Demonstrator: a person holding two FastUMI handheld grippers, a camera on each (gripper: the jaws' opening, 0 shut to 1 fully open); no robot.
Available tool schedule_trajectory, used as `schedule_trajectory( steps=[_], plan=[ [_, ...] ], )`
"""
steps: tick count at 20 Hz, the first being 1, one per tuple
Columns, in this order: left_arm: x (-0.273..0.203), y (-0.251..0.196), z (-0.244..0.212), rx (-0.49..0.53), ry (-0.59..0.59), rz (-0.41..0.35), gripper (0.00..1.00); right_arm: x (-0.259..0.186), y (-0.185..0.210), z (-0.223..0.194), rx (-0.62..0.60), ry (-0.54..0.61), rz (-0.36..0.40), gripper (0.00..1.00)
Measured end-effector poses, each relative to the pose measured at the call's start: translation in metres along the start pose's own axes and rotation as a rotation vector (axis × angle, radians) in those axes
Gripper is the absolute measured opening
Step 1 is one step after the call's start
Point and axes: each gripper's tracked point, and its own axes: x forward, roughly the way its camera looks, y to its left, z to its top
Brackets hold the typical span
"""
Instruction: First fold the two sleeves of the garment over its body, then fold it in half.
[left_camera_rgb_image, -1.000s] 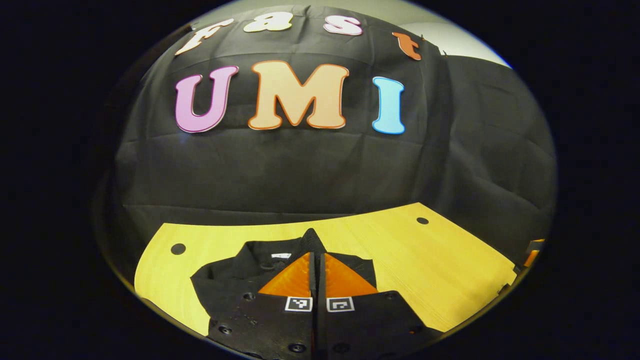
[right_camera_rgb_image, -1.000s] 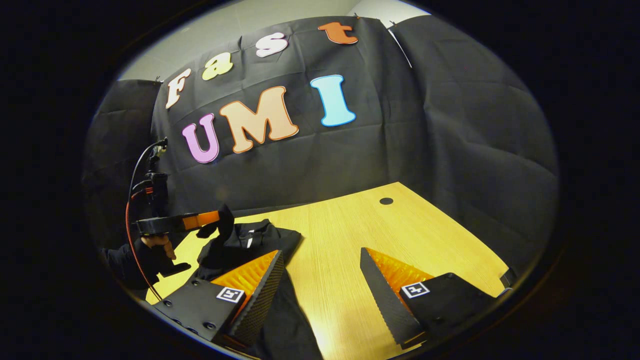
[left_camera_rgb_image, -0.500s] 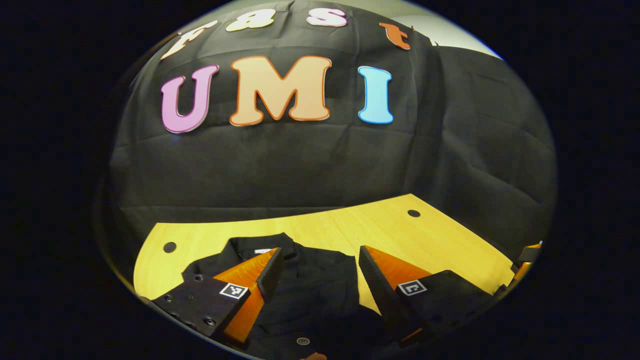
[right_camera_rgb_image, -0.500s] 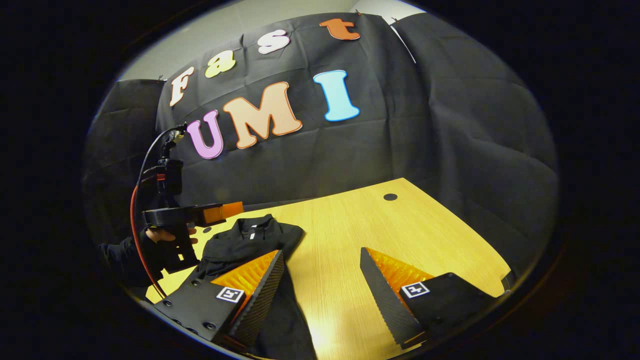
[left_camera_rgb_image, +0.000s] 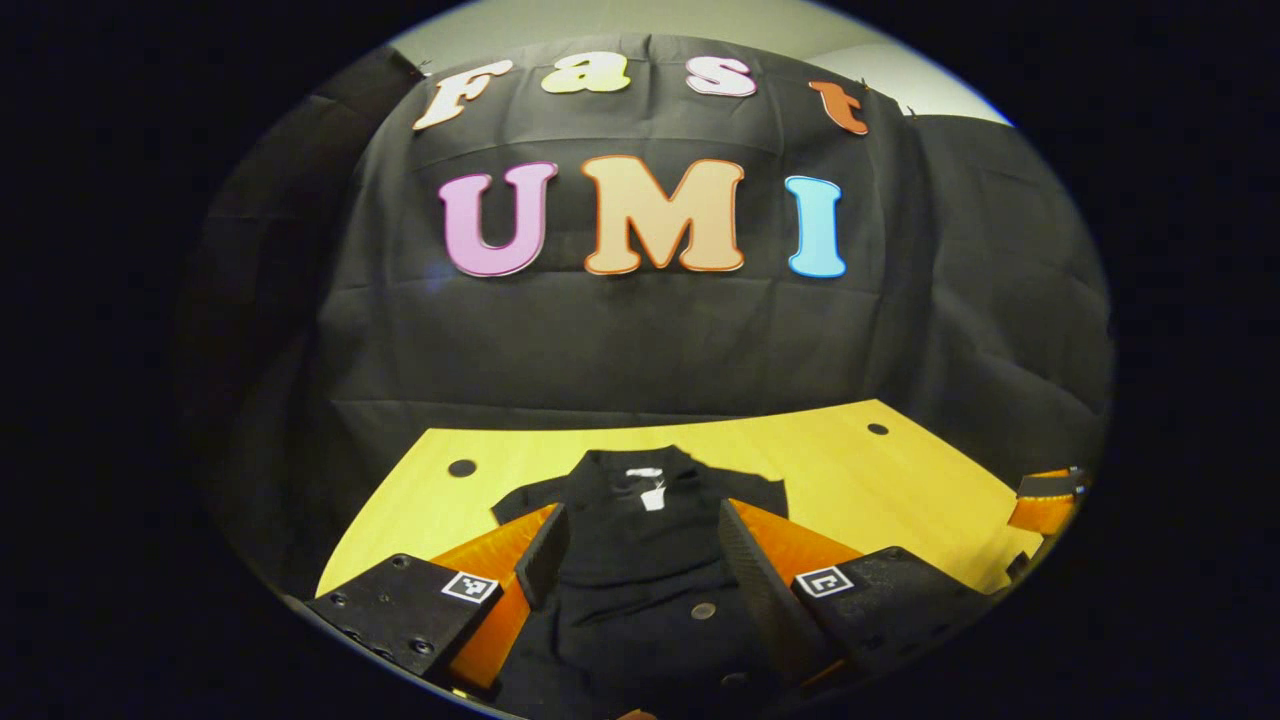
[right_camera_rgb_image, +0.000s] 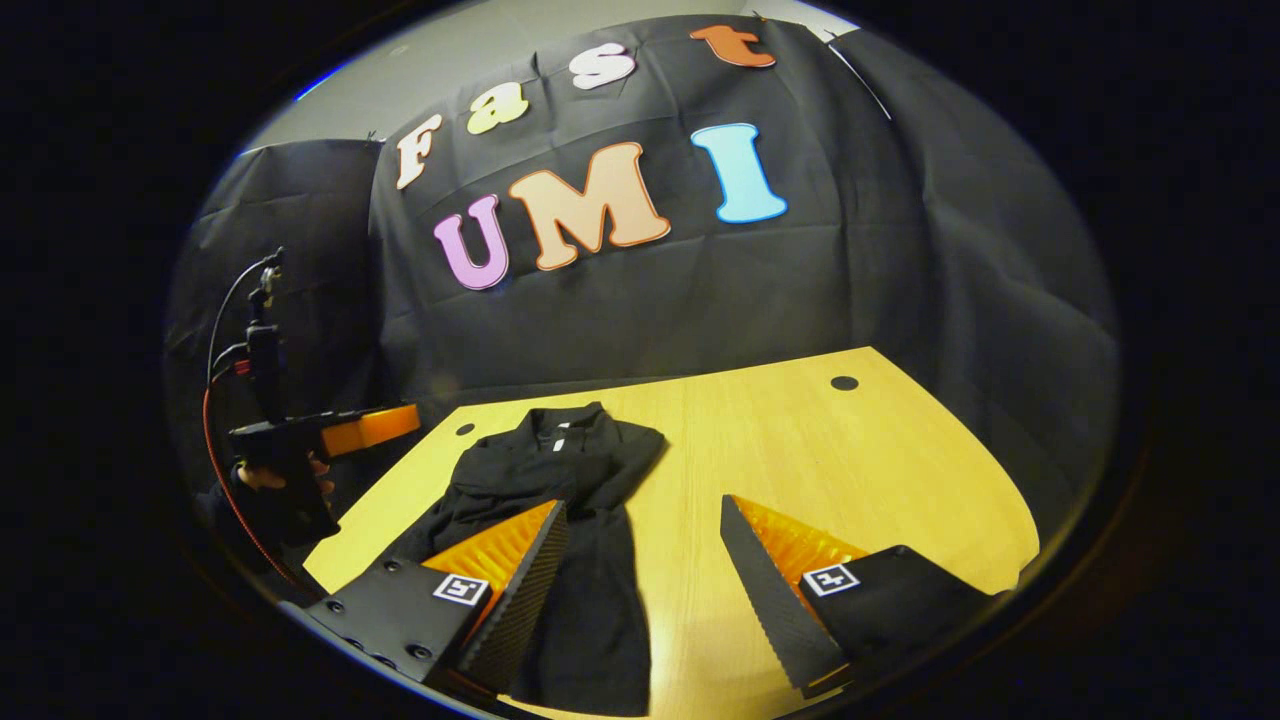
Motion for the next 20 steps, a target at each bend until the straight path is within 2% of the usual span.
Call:
schedule_trajectory(
  steps=[1,2,10,11,12,13,14,15,20],
  plan=[
    [-0.011,0.012,-0.011,-0.004,0.015,0.014,0.92,0.001,0.005,-0.005,-0.003,0.007,-0.003,0.94],
    [-0.022,0.023,-0.019,-0.006,0.032,0.023,0.92,0.000,0.010,-0.010,-0.005,0.014,-0.008,0.98],
    [-0.089,0.092,-0.108,-0.037,0.185,0.098,0.92,-0.007,0.034,-0.076,-0.054,0.138,-0.051,0.98],
    [-0.095,0.098,-0.119,-0.039,0.204,0.103,0.93,-0.008,0.036,-0.085,-0.059,0.155,-0.058,0.94],
    [-0.101,0.101,-0.130,-0.041,0.229,0.107,0.93,-0.009,0.036,-0.093,-0.063,0.172,-0.065,0.98],
    [-0.104,0.104,-0.142,-0.043,0.252,0.108,0.93,-0.010,0.037,-0.101,-0.069,0.189,-0.072,0.98],
    [-0.109,0.105,-0.154,-0.047,0.277,0.108,0.93,-0.010,0.037,-0.110,-0.074,0.207,-0.081,0.94],
    [-0.113,0.106,-0.167,-0.052,0.311,0.107,0.93,-0.011,0.036,-0.120,-0.079,0.229,-0.089,0.98],
    [-0.136,0.108,-0.221,-0.039,0.432,0.095,0.94,-0.013,0.030,-0.173,-0.091,0.348,-0.140,0.98]
  ],
)
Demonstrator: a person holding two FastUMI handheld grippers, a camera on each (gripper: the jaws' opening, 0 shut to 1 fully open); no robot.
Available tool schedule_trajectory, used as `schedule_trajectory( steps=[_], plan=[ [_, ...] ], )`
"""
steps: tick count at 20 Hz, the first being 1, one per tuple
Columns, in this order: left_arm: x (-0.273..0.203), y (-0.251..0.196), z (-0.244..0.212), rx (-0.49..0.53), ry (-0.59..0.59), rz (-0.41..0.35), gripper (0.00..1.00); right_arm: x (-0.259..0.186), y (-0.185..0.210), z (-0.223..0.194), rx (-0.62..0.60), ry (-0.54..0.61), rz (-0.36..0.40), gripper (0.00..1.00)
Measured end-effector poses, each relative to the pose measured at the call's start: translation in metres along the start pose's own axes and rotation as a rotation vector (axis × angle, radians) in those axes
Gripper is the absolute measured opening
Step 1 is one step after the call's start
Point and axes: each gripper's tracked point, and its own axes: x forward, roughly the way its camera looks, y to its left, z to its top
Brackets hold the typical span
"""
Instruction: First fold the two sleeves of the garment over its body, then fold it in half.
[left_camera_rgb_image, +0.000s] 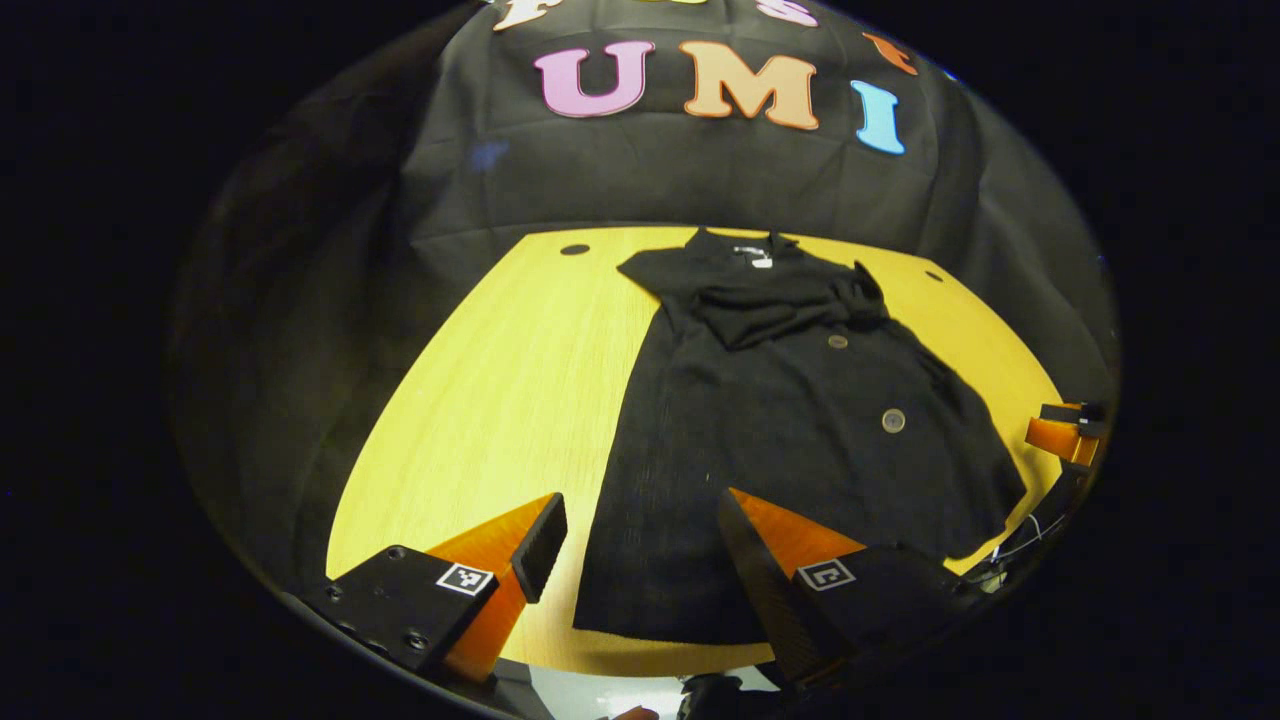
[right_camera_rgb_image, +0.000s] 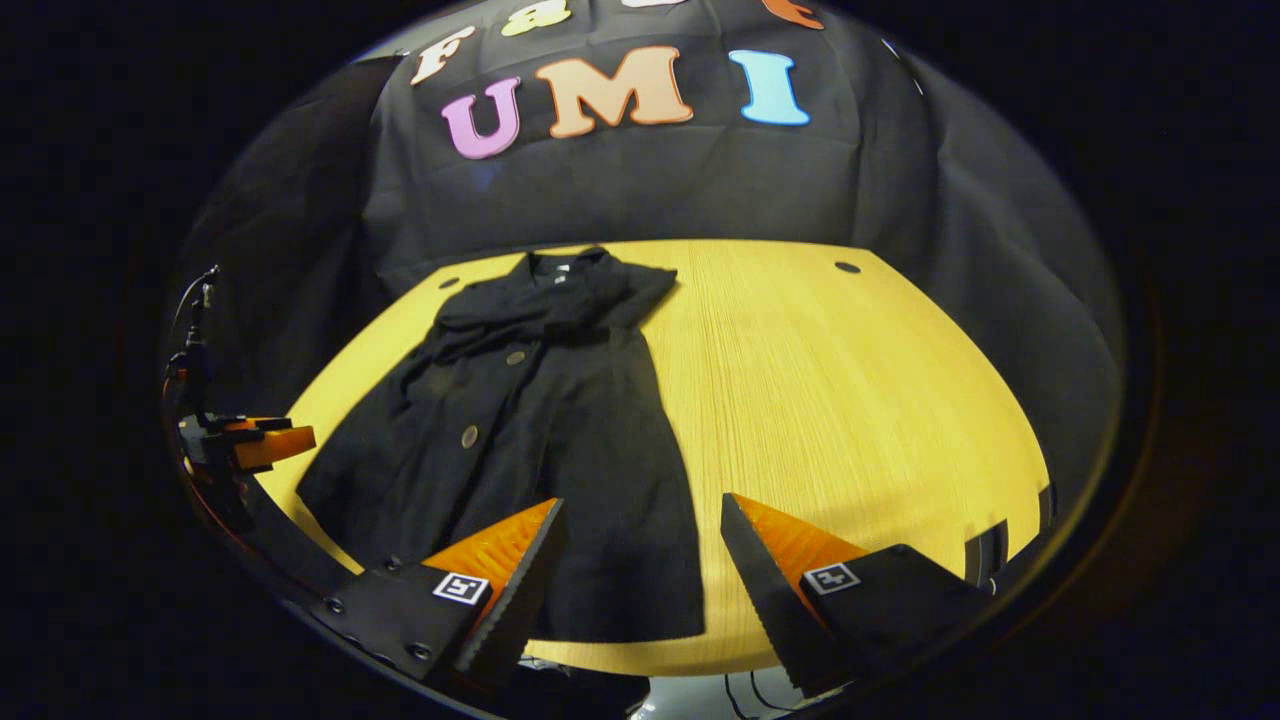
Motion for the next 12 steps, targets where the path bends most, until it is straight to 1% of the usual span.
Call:
schedule_trajectory(
  steps=[1,2,3,4,9,10,11,12],
  plan=[
    [0.001,0.001,-0.007,0.005,0.010,0.002,0.94,0.000,-0.002,-0.011,0.002,0.020,-0.010,0.98],
    [0.002,0.003,-0.014,0.006,0.023,0.000,0.94,0.001,-0.004,-0.020,0.004,0.035,-0.021,0.94],
    [0.003,0.004,-0.020,0.001,0.034,-0.004,0.94,0.003,-0.005,-0.025,0.008,0.049,-0.031,0.98],
    [0.004,0.004,-0.026,-0.003,0.046,-0.006,0.94,0.005,-0.007,-0.031,0.010,0.064,-0.039,0.94],
    [0.007,0.003,-0.047,-0.004,0.080,-0.017,0.95,0.014,-0.007,-0.058,-0.005,0.153,-0.074,0.94],
    [0.007,0.004,-0.044,0.003,0.059,-0.021,0.95,0.013,-0.007,-0.058,-0.012,0.157,-0.076,0.94],
    [0.008,0.003,-0.045,0.005,0.065,-0.027,0.95,0.014,-0.007,-0.059,-0.008,0.152,-0.079,0.96],
    [0.007,0.003,-0.045,0.004,0.057,-0.035,0.95,0.014,-0.007,-0.059,-0.002,0.150,-0.080,0.96]
  ],
)
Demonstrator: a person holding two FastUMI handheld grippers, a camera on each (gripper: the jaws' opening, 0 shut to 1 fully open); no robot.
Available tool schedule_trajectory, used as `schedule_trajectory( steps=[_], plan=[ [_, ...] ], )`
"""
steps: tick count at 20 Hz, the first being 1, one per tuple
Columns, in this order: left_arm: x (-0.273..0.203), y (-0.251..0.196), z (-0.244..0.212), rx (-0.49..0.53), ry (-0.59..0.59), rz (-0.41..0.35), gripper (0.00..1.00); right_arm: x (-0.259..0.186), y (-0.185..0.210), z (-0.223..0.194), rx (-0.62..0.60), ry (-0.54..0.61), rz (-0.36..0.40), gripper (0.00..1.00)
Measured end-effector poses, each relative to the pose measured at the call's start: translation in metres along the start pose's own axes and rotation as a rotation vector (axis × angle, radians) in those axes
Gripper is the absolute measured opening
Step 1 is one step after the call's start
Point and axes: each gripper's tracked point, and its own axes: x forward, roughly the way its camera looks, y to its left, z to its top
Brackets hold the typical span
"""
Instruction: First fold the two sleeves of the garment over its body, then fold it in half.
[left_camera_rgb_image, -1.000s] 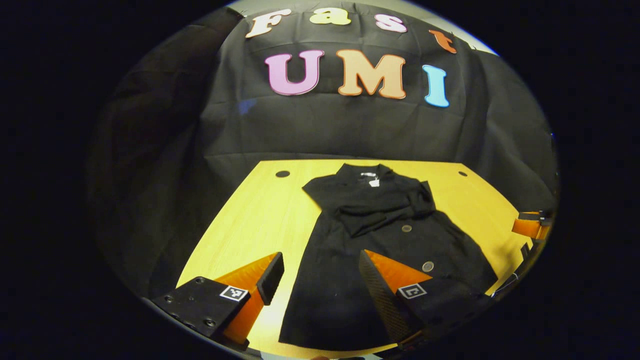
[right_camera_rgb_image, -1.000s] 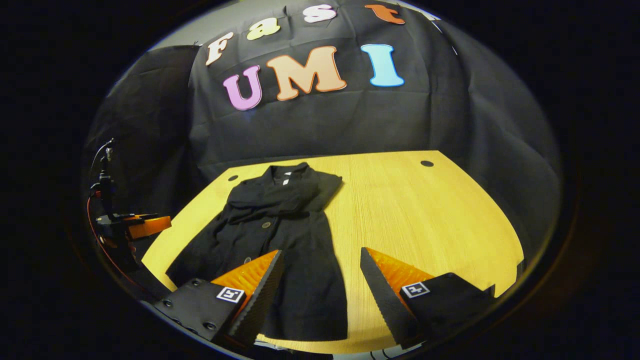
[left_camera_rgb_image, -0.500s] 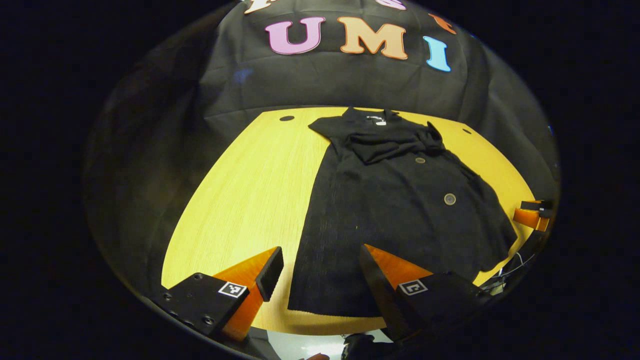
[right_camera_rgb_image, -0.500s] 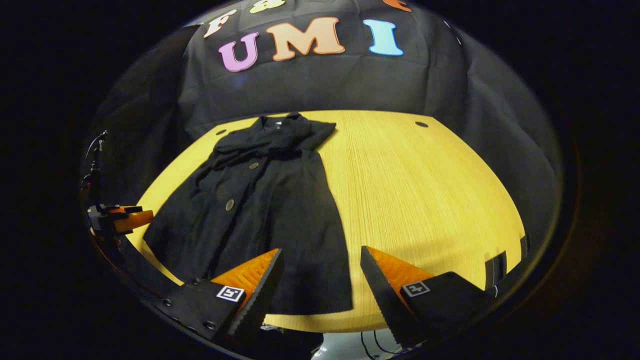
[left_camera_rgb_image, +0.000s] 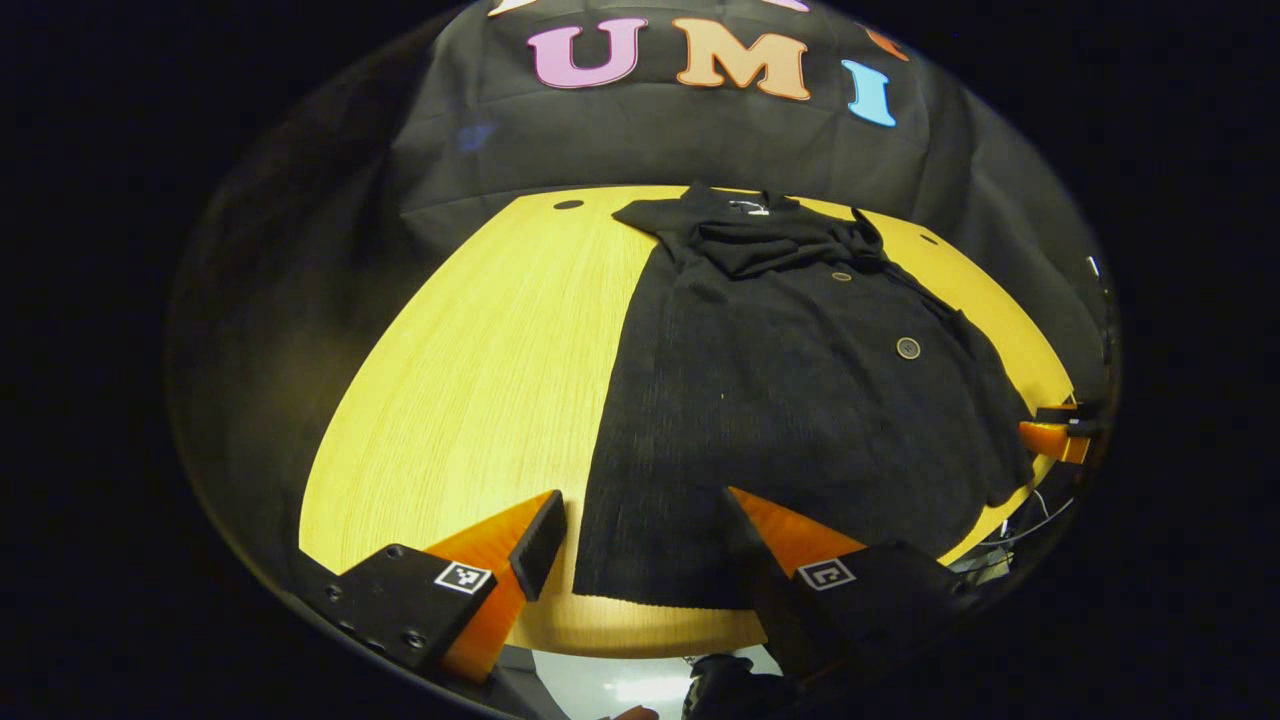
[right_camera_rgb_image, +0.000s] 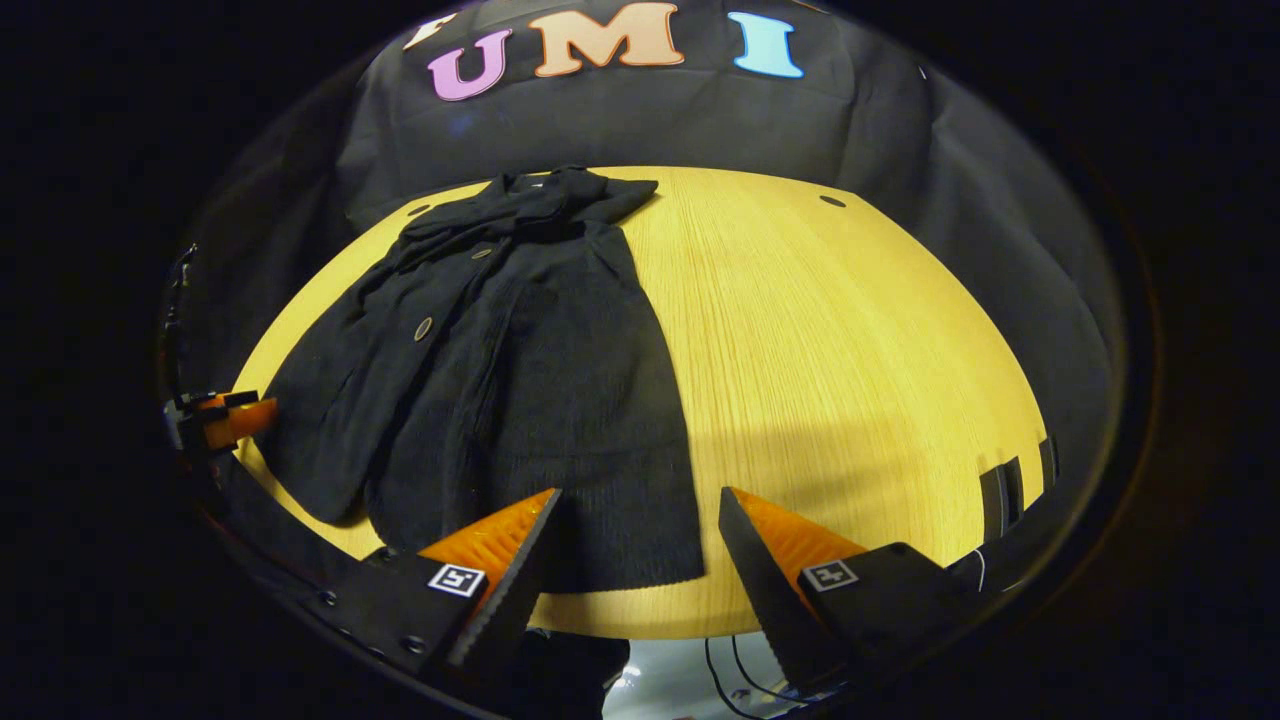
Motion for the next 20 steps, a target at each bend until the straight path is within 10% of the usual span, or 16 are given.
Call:
schedule_trajectory(
  steps=[3,5,8,11,20],
  plan=[
    [0.001,-0.002,0.002,0.025,-0.030,-0.029,0.96,0.000,0.005,-0.002,0.000,-0.013,0.014,0.98],
    [0.003,-0.005,0.002,0.045,-0.048,-0.054,0.93,0.001,0.016,0.000,-0.024,-0.029,0.035,0.80],
    [0.003,-0.019,0.002,0.059,-0.076,-0.107,0.50,0.002,0.029,-0.002,-0.040,-0.052,0.057,0.29],
    [0.006,-0.025,0.005,0.009,-0.103,-0.089,0.05,0.000,0.031,-0.001,-0.024,-0.045,0.074,0.07],
    [-0.003,-0.030,0.014,-0.130,-0.069,-0.022,0.00,-0.013,0.033,0.029,0.018,-0.108,0.195,0.03]
  ],
)
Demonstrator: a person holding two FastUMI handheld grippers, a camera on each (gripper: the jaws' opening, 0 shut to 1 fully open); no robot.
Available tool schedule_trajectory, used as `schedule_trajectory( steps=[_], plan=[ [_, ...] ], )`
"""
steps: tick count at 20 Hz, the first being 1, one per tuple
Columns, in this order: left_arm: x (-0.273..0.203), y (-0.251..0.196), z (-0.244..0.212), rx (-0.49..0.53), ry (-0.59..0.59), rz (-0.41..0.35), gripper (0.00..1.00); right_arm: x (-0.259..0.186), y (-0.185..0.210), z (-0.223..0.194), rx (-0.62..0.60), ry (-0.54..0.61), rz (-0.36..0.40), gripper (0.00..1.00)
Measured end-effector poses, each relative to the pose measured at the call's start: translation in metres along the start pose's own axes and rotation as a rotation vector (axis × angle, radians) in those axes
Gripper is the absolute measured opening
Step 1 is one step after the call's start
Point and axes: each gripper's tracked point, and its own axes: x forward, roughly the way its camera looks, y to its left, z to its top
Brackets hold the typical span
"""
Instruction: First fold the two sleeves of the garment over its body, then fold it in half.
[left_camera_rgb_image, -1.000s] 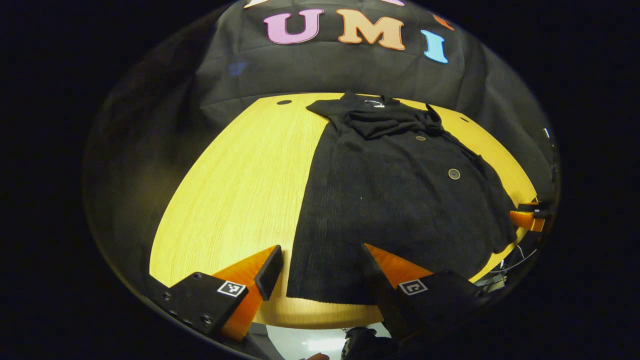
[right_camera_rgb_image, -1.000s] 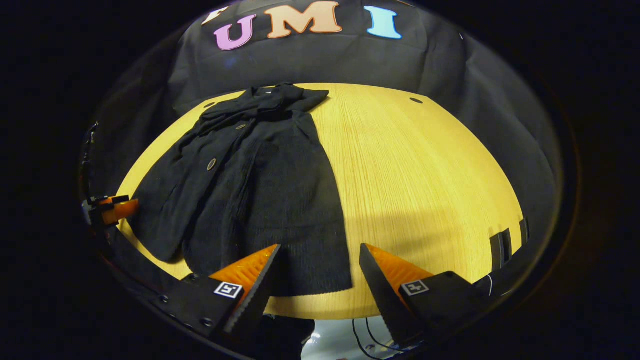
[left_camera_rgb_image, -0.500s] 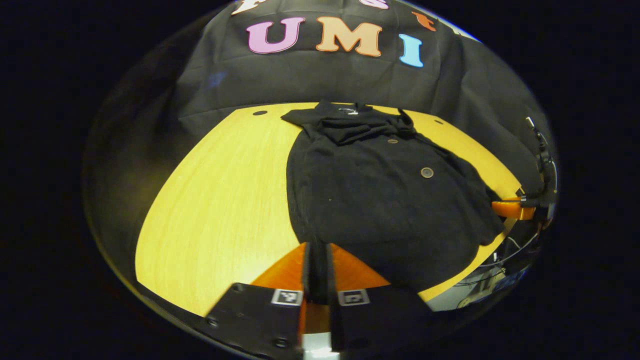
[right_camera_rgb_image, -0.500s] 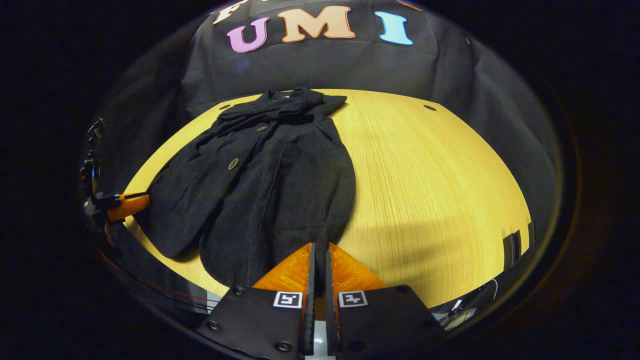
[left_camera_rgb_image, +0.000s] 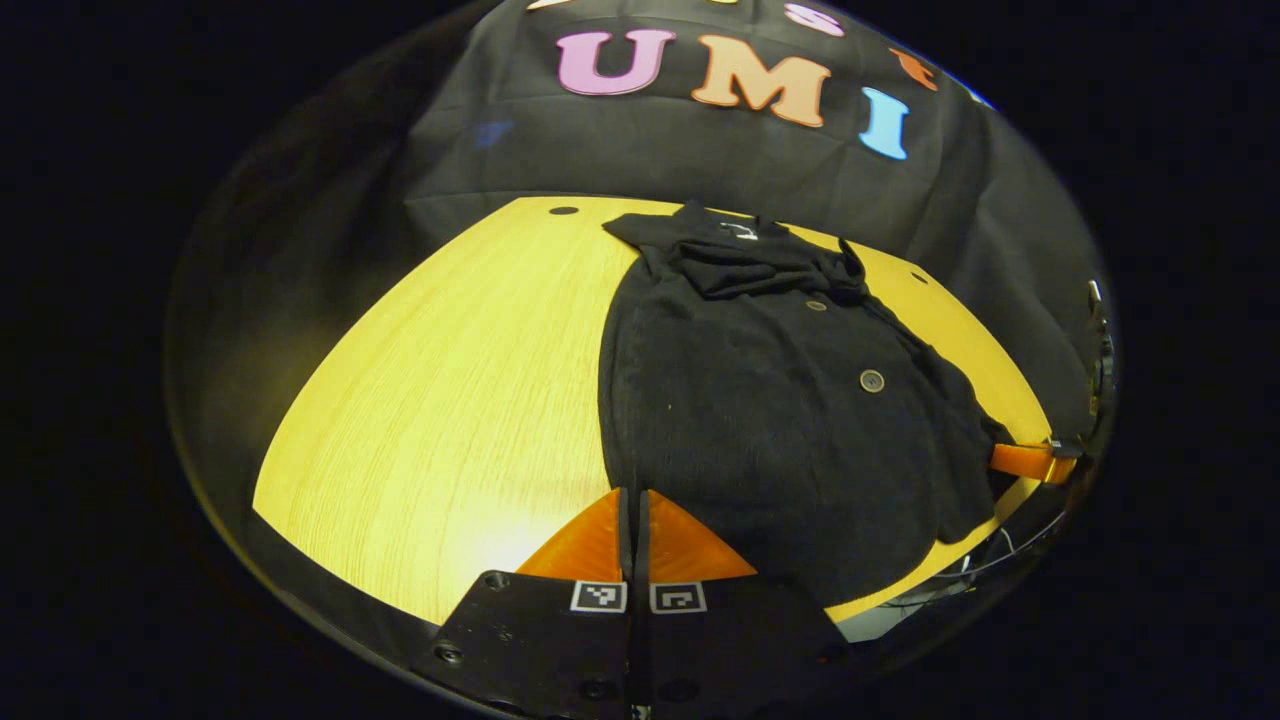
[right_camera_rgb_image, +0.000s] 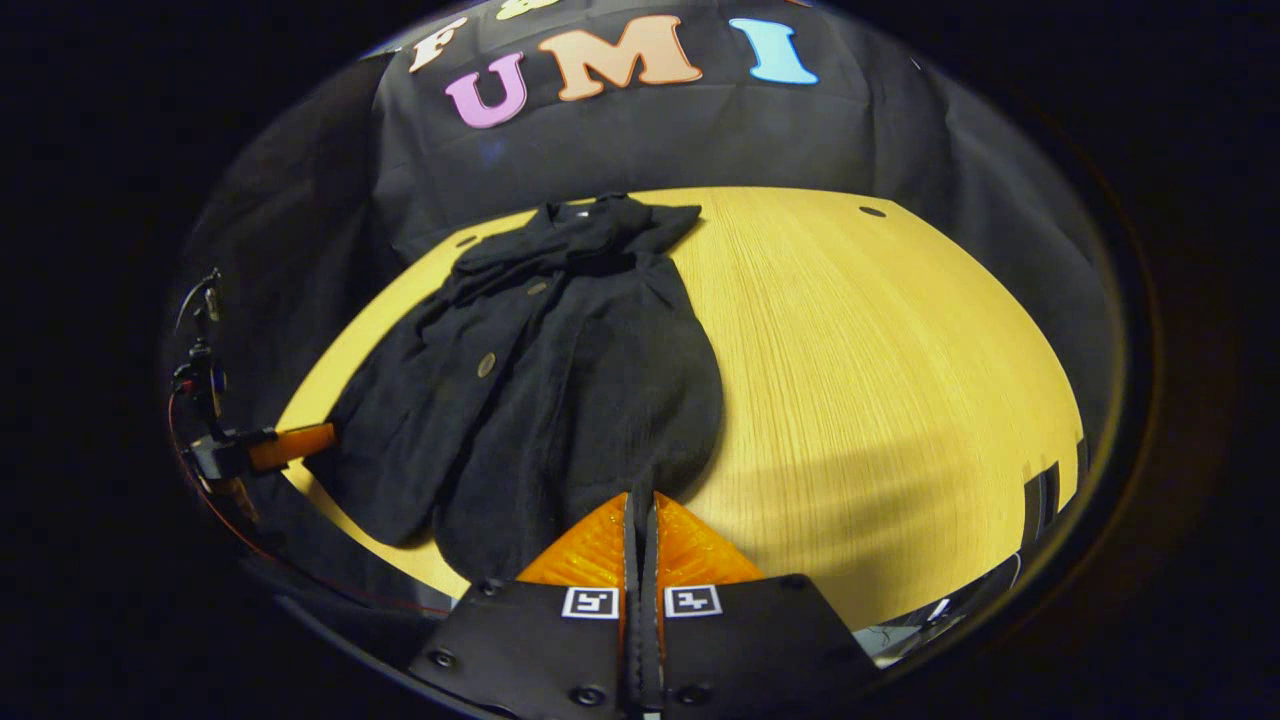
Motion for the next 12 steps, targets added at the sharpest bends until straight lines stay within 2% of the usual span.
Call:
schedule_trajectory(
  steps=[5,7,12],
  plan=[
    [-0.016,-0.014,0.052,-0.036,-0.104,0.019,0.00,-0.025,0.018,0.057,0.003,-0.173,0.121,0.02],
    [-0.020,-0.023,0.076,-0.058,-0.158,0.005,0.00,-0.029,0.020,0.073,-0.009,-0.199,0.138,0.02],
    [-0.021,-0.032,0.110,-0.051,-0.200,-0.016,0.00,-0.039,0.029,0.117,-0.016,-0.263,0.172,0.02]
  ],
)
